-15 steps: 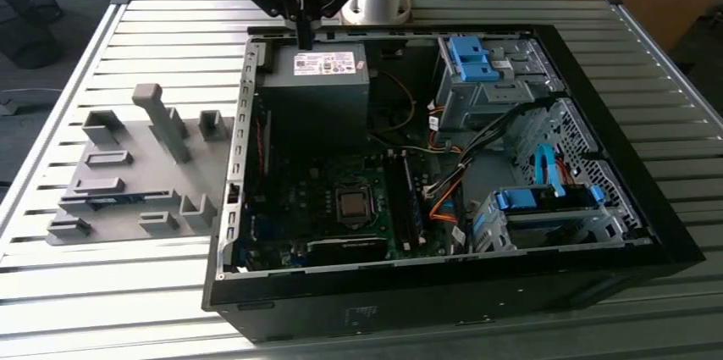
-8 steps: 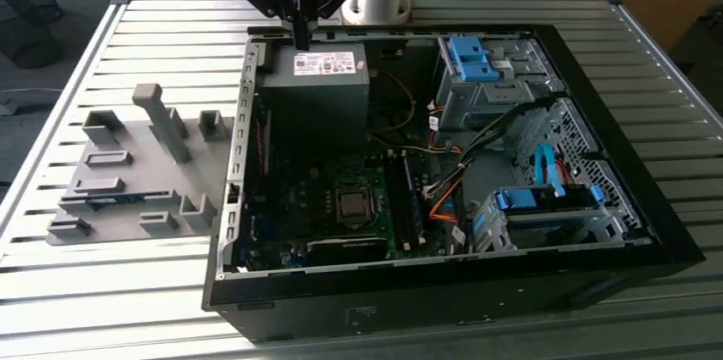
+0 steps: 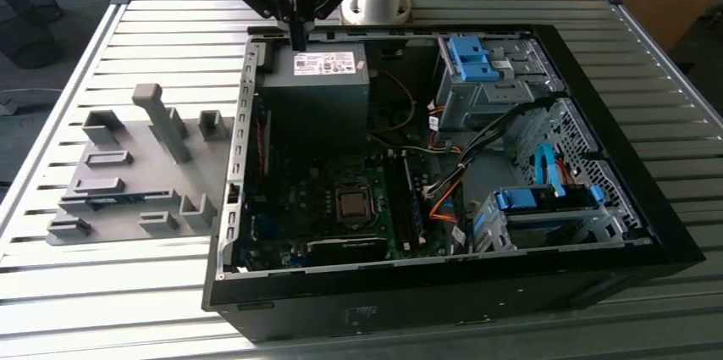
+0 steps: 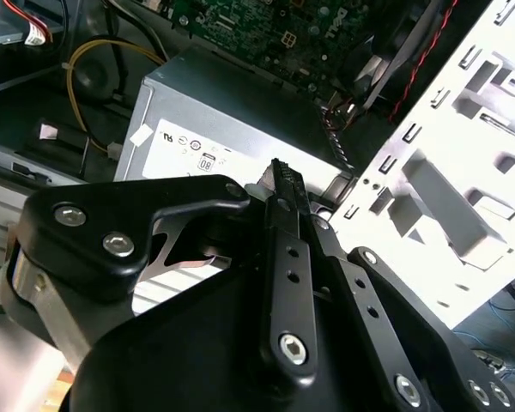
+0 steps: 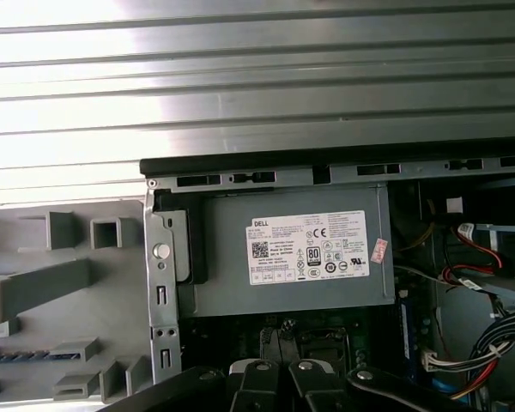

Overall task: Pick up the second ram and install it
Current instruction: 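Reach for the second ram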

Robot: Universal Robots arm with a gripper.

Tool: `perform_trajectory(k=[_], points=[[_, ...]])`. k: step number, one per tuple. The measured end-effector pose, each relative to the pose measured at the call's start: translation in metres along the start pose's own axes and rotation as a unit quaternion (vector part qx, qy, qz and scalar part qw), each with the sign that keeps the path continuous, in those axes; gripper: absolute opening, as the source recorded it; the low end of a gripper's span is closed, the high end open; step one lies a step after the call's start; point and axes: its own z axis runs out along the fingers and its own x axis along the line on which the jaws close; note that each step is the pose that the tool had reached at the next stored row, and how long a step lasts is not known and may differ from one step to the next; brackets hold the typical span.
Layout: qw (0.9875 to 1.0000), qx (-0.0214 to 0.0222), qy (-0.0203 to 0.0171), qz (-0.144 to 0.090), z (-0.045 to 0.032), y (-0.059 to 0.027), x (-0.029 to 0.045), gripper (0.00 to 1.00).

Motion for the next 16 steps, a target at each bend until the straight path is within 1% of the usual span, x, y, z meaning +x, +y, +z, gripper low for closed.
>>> perform_trajectory(k=[11, 14, 16], points=[[1.0000, 0.0001, 0.0025, 0.000, 0.0014, -0.0004, 0.0053, 0.11], [1.0000, 0.0002, 0.0029, 0.000, 0.0015, -0.0007, 0.0078, 0.11], [1.0000, 0.0002, 0.0030, 0.000, 0.0016, -0.0009, 0.0107, 0.11]])
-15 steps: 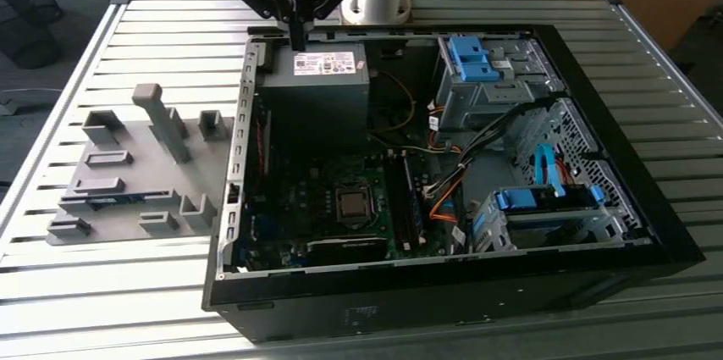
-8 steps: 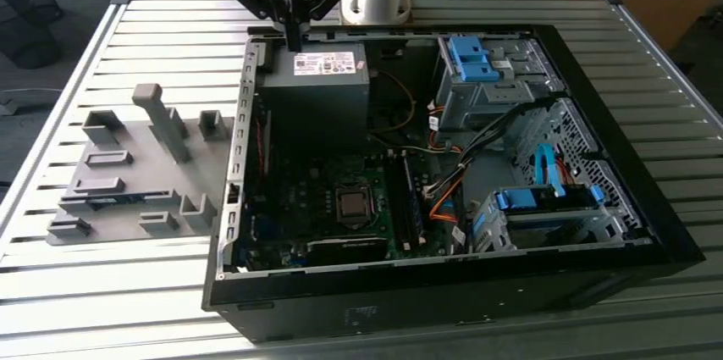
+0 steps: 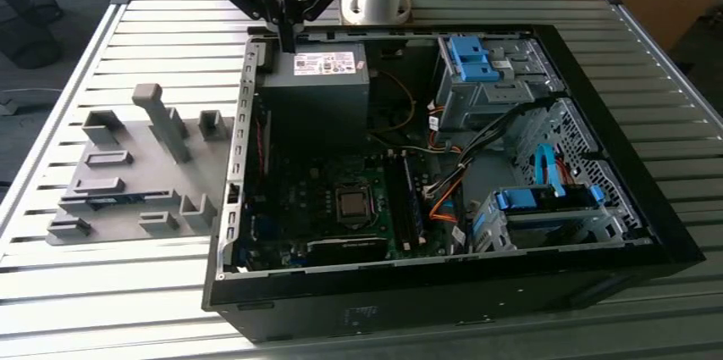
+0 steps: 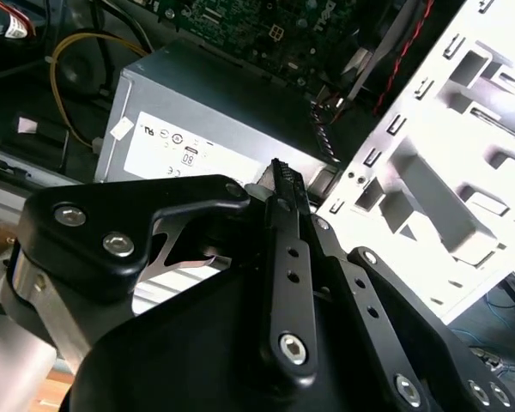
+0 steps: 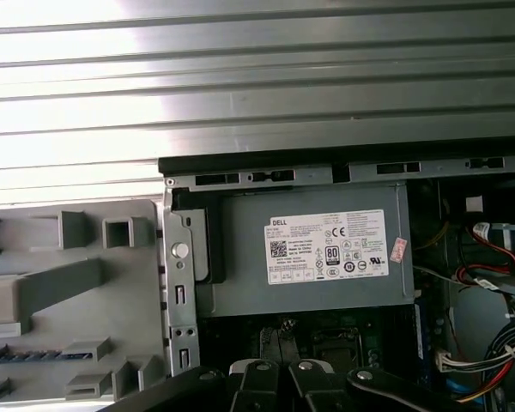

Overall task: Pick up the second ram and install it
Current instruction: 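Reach for the second ram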

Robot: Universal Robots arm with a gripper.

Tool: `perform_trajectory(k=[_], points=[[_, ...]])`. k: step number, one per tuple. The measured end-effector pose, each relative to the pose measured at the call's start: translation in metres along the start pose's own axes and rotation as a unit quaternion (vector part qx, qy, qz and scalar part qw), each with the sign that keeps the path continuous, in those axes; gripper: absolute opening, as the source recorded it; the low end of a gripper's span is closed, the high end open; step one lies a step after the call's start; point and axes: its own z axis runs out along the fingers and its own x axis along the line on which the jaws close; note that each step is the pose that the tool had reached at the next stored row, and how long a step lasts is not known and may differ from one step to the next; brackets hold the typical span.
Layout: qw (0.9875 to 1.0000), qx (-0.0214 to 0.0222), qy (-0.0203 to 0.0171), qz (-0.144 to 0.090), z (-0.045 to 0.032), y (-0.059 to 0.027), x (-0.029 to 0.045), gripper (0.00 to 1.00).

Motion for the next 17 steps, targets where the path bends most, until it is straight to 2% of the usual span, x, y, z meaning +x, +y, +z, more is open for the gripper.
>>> perform_trajectory(k=[8, 17], points=[[1.0000, 0.0000, 0.0002, 0.000, 0.0007, -0.0009, 0.0117, 0.11], [1.0000, 0.0001, 0.0018, 0.000, 0.0021, -0.0023, 0.0215, 0.11]])
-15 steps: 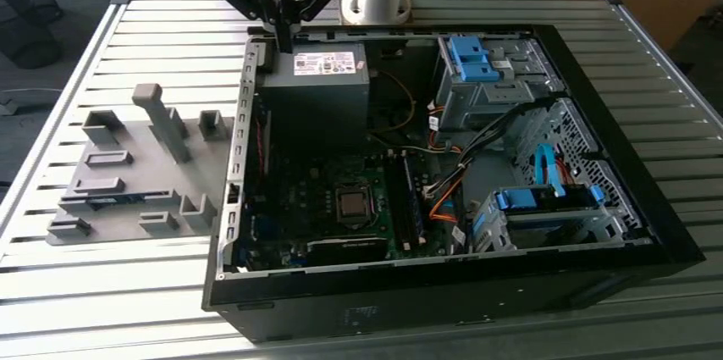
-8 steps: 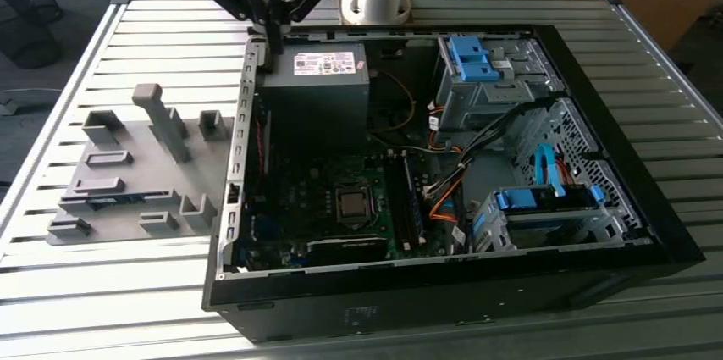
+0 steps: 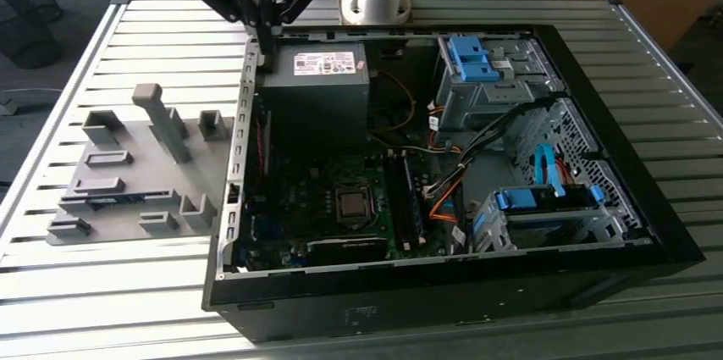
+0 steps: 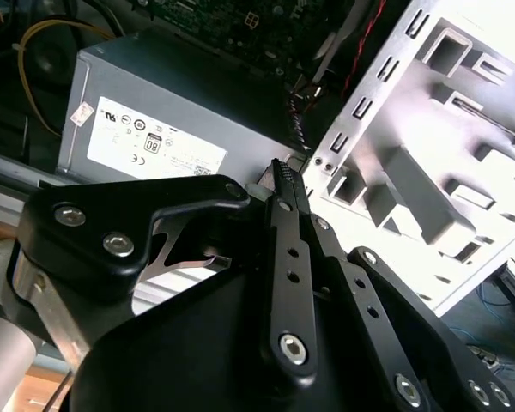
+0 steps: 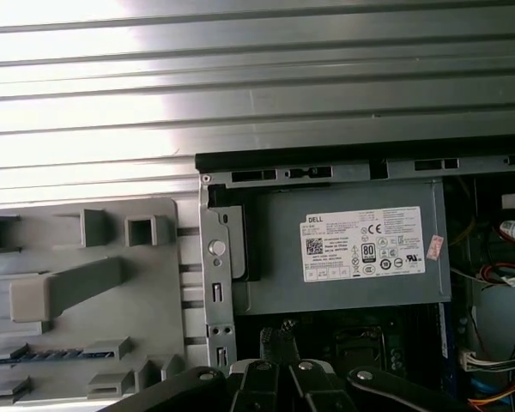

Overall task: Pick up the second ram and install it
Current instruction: 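Reach for the second ram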

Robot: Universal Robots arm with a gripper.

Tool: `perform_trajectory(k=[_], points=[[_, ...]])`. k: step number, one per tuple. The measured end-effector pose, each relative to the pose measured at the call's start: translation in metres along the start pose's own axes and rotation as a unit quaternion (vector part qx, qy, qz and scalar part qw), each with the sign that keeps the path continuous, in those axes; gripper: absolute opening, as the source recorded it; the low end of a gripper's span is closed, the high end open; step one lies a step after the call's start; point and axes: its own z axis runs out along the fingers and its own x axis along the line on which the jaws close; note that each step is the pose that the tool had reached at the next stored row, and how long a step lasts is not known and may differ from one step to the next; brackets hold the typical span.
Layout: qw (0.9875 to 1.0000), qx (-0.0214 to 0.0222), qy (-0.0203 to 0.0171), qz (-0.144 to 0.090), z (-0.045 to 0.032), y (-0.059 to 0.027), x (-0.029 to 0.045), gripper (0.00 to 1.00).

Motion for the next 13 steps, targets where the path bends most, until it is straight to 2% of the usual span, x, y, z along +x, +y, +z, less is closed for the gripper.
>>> perform_trajectory(k=[13], points=[[1.0000, 0.0001, 0.0011, 0.000, 0.0019, -0.0053, 0.0130, 0.11]])
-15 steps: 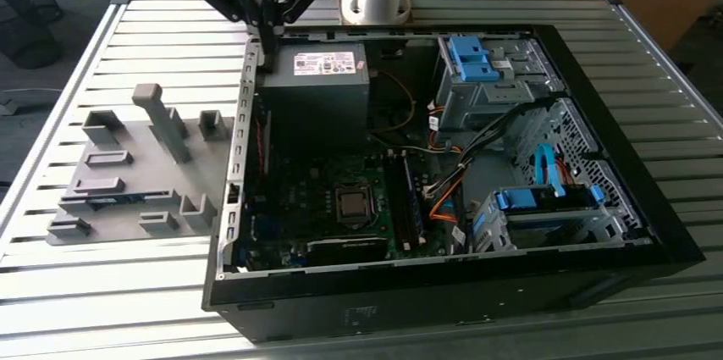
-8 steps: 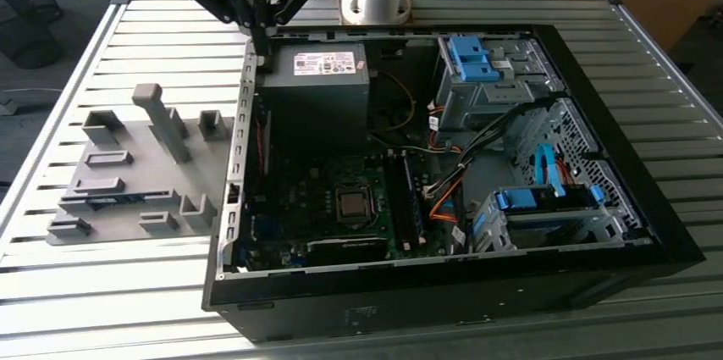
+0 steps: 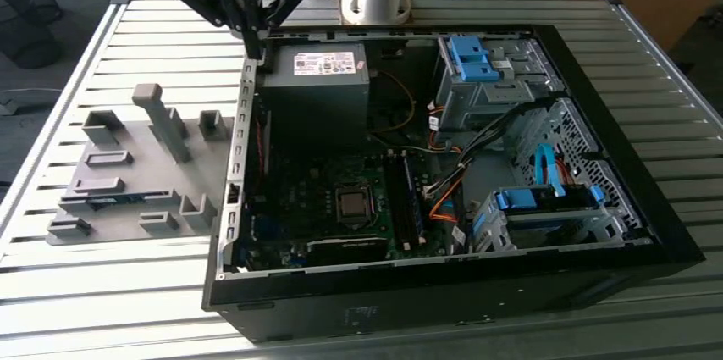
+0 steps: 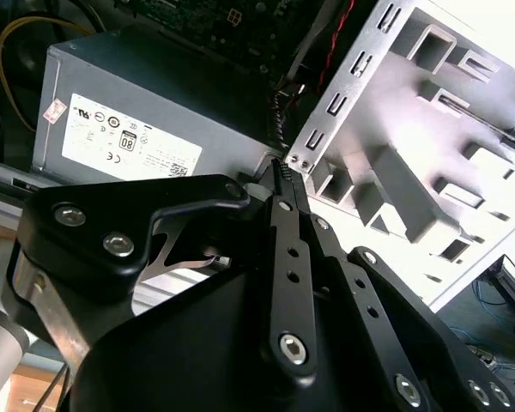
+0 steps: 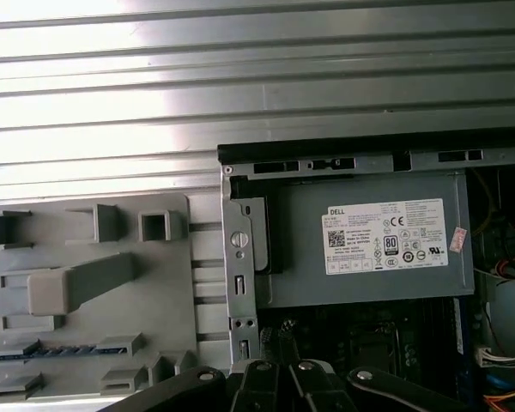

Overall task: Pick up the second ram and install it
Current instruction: 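Reach for the second ram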

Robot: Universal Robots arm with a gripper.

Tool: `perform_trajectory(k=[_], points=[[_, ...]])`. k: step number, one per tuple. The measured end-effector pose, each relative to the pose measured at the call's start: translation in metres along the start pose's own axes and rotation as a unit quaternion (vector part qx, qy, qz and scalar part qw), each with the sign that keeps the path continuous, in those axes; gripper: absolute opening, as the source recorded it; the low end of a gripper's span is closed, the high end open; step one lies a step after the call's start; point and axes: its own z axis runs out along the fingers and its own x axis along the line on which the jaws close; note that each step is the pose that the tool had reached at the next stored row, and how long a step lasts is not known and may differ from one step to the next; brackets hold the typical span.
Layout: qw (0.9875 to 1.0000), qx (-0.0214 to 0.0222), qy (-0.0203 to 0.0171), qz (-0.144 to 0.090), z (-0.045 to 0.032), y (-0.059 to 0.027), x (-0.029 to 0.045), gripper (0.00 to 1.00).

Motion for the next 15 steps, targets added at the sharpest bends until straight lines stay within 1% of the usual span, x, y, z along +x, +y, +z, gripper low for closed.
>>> perform_trajectory(k=[6, 15], points=[[1.0000, 0.0000, 0.0003, 0.000, 0.0009, -0.0024, 0.0064, 0.11], [1.0000, 0.0000, 0.0009, 0.000, 0.0023, -0.0043, 0.0198, 0.11]])
